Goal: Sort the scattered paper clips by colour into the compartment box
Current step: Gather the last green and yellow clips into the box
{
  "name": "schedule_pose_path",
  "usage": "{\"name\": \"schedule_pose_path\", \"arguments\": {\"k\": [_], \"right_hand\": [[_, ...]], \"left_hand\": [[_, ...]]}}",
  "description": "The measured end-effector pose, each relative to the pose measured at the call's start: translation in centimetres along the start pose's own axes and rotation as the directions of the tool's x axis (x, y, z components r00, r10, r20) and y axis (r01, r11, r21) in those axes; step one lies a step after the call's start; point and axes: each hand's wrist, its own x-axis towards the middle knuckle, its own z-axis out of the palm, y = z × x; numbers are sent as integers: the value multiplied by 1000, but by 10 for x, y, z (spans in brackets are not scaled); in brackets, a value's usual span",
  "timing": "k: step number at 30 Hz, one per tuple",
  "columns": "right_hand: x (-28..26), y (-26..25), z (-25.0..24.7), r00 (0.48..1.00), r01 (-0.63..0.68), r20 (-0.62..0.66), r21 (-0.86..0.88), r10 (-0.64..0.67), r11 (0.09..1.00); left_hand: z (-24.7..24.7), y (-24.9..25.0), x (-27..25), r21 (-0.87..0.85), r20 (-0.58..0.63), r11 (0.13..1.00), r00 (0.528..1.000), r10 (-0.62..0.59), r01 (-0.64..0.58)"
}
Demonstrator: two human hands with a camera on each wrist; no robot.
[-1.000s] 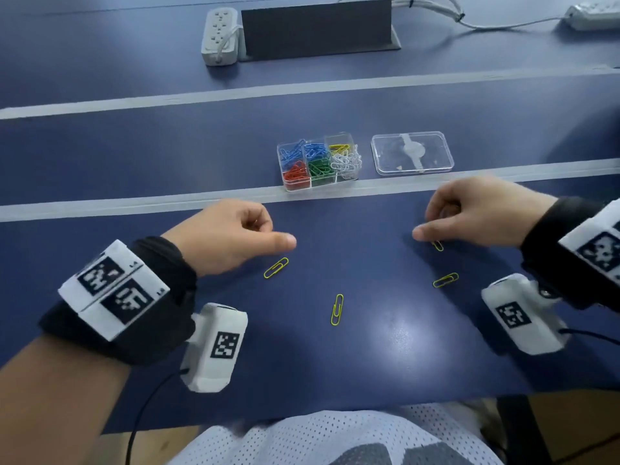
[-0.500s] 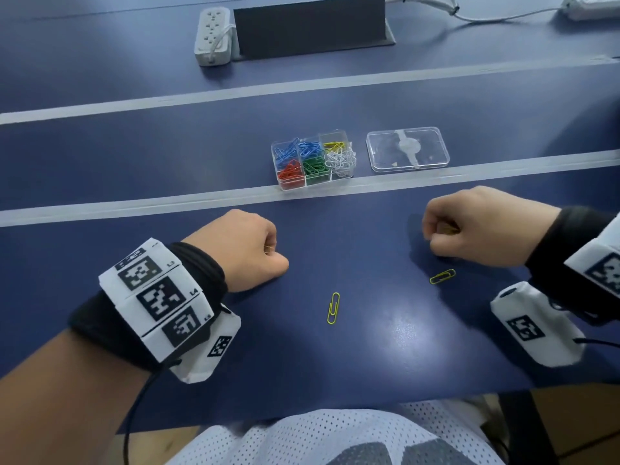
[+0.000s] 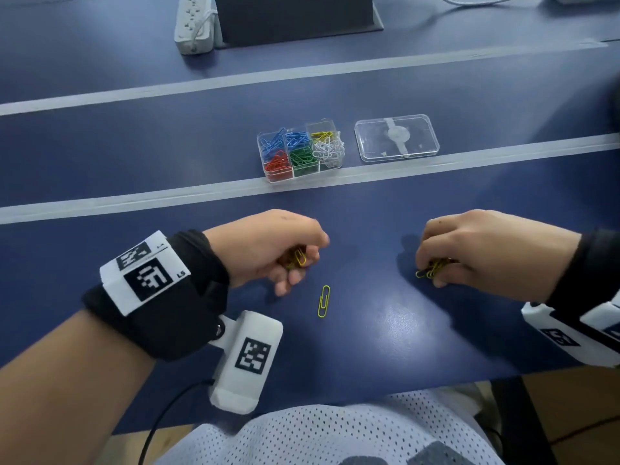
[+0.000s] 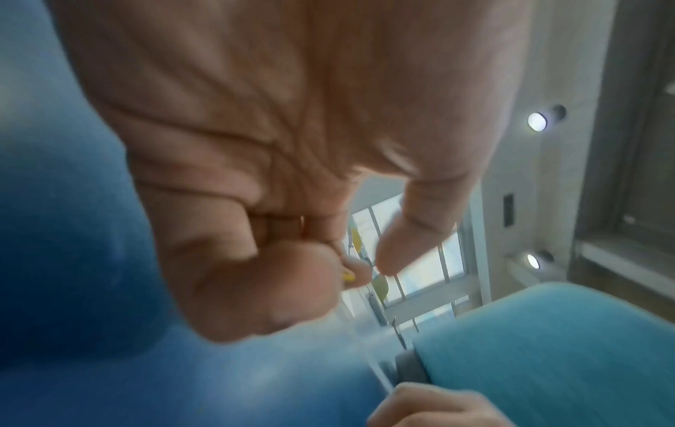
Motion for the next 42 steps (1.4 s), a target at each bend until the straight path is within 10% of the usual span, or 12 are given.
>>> {"name": "schedule_pose_path", "arguments": {"k": [4, 8, 22, 31, 42], "right_hand": [[-1, 0, 1, 997, 60, -42, 13, -59, 998], [2, -5, -4, 999, 19, -45, -18, -20, 1000], [109, -3, -107, 899, -193, -324, 312, 295, 930], [170, -31, -130, 907, -336, -257, 38, 334, 941], [168, -34, -134, 929, -259, -247, 101, 276, 961]], "left_hand": [[9, -2, 0, 723, -122, 690, 989, 83, 32], [21, 1, 1, 845, -152, 532, 978, 145, 52], [2, 9, 3, 878, -221, 468, 951, 216, 97], [6, 7, 6, 879, -243, 455, 954, 175, 141], [4, 5, 3, 897, -228, 426, 950, 213, 120]]}}
